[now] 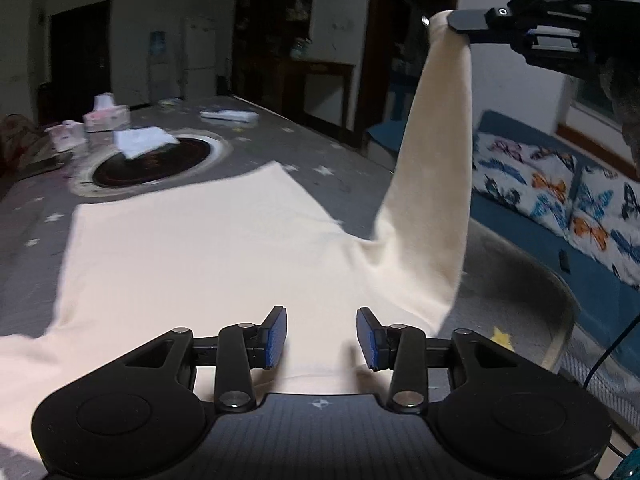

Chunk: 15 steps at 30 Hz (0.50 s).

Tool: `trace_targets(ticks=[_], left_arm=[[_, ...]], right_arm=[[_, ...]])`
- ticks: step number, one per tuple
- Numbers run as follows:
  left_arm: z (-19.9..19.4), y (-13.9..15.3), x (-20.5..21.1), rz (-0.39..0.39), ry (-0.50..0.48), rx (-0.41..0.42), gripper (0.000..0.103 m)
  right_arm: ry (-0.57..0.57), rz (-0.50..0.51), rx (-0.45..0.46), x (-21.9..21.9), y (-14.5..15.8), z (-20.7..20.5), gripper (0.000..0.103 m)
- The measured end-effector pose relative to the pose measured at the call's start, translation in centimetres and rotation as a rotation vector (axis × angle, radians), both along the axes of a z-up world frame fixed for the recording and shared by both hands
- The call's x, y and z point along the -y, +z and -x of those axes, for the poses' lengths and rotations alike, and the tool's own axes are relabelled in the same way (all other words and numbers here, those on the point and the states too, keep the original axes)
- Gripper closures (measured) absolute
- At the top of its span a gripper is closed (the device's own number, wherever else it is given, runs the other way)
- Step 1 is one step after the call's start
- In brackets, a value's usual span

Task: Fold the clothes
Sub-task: 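Fold the lifted sleeve across the sweatshirt body toward the left gripper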

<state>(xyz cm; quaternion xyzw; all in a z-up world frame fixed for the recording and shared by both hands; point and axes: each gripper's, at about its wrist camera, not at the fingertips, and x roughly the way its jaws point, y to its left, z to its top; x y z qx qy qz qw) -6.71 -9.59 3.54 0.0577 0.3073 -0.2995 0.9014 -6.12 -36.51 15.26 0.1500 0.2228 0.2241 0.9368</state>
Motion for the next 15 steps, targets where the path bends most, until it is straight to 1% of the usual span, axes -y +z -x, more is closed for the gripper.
trace_targets(ticks=[4, 7, 10, 12, 15], left_arm=[[0.3, 0.5, -3.2, 0.011, 0.079, 0.02, 0.058], [0.5, 0.3, -5.4, 0.016, 0.14, 0.013, 0.057], [0.7, -0.1, -7.2, 0.016, 0.193, -0.006, 0.057], [0.9, -0.3, -8.1, 0.019, 0.219, -0.016, 0.057], [1.3, -0.5, -9.4, 0.027, 0.249, -0.027, 0.057]], right_arm=[[0.134, 0.024, -0.015, -5.6, -0.3, -1.7, 0.099], [0.22, 0.045, -0.051, -9.8, -1.6, -3.0, 0.099], [0.293, 0.063, -0.107, -13.3, -3.6, -4.3, 0.099], [0.341, 0.088, -0.158, -15.9, -5.6, -4.9, 0.099], [0.391, 0.11, -0.22, -18.3, -8.0, -5.3, 0.099]])
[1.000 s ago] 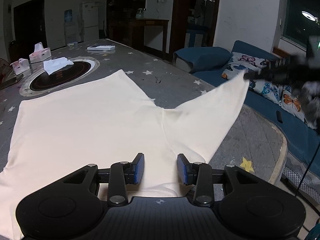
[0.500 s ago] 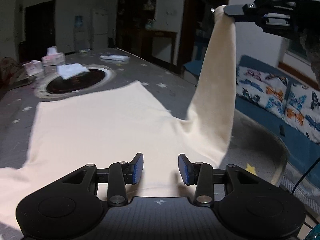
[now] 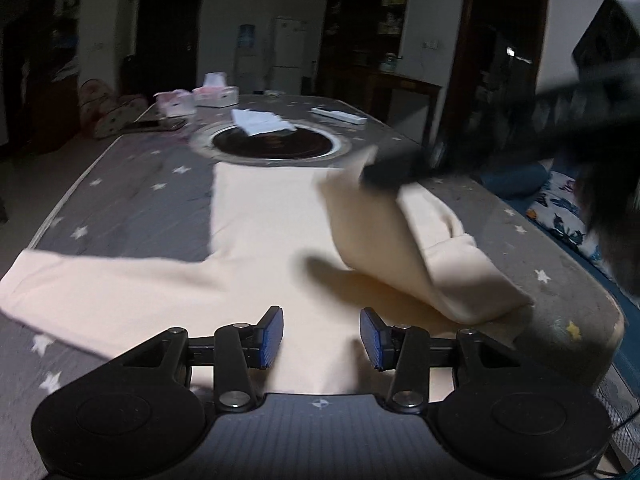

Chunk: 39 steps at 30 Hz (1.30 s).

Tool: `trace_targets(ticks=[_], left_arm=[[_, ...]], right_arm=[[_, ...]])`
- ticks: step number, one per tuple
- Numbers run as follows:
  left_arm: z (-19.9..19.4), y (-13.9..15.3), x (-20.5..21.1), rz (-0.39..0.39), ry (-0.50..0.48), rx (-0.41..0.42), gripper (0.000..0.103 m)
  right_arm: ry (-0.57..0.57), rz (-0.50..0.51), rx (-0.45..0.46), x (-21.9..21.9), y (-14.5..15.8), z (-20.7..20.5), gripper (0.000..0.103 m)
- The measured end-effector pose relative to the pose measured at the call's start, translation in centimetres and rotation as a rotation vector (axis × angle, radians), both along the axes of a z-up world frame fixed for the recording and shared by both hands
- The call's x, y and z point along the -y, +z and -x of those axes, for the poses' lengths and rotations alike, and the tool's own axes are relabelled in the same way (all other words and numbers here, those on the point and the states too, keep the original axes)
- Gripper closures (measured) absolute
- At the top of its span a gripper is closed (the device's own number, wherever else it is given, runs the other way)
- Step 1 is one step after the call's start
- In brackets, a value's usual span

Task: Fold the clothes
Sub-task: 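Fold the lifted sleeve across the sweatshirt body toward the left gripper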

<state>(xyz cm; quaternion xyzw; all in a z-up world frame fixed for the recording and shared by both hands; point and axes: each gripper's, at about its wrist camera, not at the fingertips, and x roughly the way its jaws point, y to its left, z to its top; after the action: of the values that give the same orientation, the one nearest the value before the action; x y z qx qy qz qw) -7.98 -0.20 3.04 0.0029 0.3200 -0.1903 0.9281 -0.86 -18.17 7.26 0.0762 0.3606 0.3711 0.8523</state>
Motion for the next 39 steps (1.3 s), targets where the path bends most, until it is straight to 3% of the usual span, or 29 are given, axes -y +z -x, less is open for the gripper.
trace_targets(ticks=[5, 8, 13, 17, 22, 30, 33, 39], left_arm=[[0.1, -0.1, -1.0, 0.0, 0.021, -0.009, 0.057], [0.1, -0.1, -1.6, -0.006, 0.027, -0.012, 0.057], [-0.2, 0.1, -2.2, -0.002, 0.042, -0.009, 0.057], [-0.5, 0.9, -2.4, 0.023, 0.032, 0.006, 0.057], [-0.8, 2.1, -3.0, 0.021, 0.043, 0.032, 0.057], [-3.2, 1.0, -2.3, -0.014, 0.051, -0.015, 0.059], [-4.1, 0.1, -1.8, -0.029, 0.039, -0.045, 0.059], [-4.7, -0.4, -1.1, -0.041, 0.012, -0.055, 0.067]], right_arm=[[0.085, 0.007, -0.064, -1.6, -2.1, 1.0, 0.091], [0.092, 0.043, -0.029, -0.2, -1.6, 2.5, 0.091], [0.004, 0.166, -0.003, 4.9, -1.0, 3.6, 0.09], [-0.096, 0.225, -0.065, 9.2, -2.6, 3.9, 0.089], [-0.142, 0.282, -0.122, 11.9, -4.6, 4.9, 0.089], [-0.187, 0.287, -0.005, 12.6, -2.8, 2.4, 0.086], [-0.147, 0.343, 0.05, 11.7, -2.6, 1.3, 0.079], [-0.043, 0.419, 0.098, 10.5, -3.4, 0.4, 0.079]])
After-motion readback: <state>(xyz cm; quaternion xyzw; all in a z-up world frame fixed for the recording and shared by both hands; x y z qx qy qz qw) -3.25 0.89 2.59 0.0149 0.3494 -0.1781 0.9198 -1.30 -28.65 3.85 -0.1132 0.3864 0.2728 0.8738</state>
